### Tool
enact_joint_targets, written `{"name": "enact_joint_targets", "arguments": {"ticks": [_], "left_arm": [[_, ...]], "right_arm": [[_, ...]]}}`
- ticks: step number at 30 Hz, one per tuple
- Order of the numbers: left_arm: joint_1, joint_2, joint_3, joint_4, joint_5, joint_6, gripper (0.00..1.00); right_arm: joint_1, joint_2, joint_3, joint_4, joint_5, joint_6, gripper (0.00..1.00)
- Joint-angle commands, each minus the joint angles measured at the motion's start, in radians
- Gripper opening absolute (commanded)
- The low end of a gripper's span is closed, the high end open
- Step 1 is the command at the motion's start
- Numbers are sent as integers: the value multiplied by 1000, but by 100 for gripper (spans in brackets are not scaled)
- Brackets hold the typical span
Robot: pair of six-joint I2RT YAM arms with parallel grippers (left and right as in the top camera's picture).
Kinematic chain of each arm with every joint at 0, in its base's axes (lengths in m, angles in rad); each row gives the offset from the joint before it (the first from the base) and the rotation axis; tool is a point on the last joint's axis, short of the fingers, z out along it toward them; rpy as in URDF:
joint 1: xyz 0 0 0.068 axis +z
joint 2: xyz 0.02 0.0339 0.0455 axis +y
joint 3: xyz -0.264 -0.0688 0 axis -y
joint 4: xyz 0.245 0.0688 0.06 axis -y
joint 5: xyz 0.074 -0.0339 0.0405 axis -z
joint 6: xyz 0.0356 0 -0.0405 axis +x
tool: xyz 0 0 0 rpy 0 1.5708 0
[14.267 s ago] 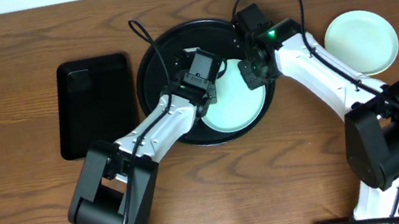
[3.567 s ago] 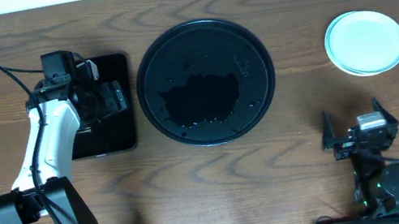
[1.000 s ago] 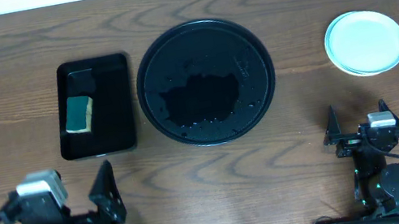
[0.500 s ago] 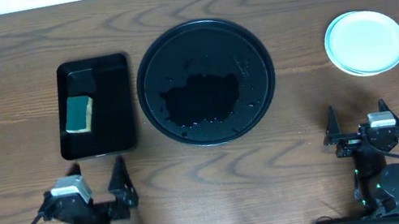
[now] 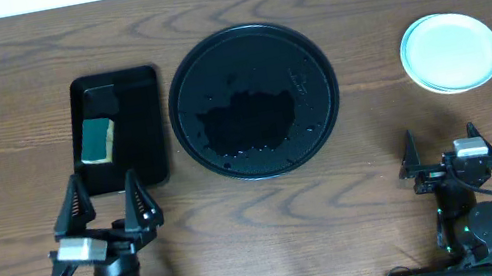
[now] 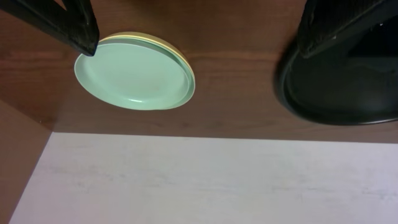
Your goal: Clean dirty plates on tray and stack at the side
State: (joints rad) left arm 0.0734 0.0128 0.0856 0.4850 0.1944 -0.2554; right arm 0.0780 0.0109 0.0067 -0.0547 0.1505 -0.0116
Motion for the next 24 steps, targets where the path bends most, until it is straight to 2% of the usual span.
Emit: {"name": "enact_joint_targets", "arguments": {"ticks": [1, 8, 20, 24], "left_arm": [[-23, -11, -32, 6, -96, -12, 84], [-30, -11, -81, -135, -140, -12, 84], [-31, -11, -82, -524, -113, -3, 84], [-31, -11, -82, -541, -14, 131, 84]], "right_arm": [[4, -6, -2, -2, 6, 7, 99], [4, -6, -2, -2, 6, 8, 99], [4, -6, -2, -2, 6, 8, 99], [4, -6, -2, -2, 6, 7, 99]]}}
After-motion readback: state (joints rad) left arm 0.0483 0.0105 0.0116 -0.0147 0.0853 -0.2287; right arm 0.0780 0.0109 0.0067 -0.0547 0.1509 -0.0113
